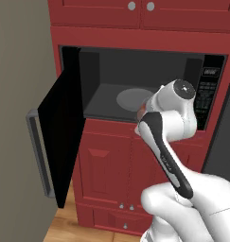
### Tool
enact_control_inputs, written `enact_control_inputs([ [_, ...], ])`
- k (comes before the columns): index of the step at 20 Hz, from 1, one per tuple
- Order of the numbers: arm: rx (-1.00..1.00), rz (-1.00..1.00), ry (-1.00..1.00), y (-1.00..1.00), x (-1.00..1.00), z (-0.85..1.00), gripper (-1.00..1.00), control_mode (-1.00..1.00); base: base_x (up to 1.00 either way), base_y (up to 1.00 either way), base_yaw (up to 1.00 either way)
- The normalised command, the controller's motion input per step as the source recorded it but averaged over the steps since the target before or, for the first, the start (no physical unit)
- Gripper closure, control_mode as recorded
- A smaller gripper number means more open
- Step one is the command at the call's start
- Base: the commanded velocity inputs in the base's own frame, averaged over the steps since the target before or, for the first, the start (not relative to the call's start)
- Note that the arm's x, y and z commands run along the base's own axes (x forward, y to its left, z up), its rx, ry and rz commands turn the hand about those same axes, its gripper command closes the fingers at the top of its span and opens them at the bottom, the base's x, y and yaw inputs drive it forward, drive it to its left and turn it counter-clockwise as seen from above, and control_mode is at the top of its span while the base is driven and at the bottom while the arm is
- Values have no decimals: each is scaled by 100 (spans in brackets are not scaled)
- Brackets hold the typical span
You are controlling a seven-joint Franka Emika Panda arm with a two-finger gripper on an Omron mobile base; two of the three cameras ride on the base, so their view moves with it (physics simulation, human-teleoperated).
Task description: Place the microwavable item in the microwave. Then, close the microwave door and press the start button.
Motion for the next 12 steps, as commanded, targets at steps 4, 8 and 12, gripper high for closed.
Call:
enact_control_inputs([
  [4, -3, 0, -2, -2, 62, 0, 100, -100, 0, 0, 0],
  [8, -6, 0, -2, -9, 48, 0, 100, -100, 0, 0, 0],
  [12, -4, 0, -1, -20, 34, 0, 100, -100, 0, 0, 0],
])
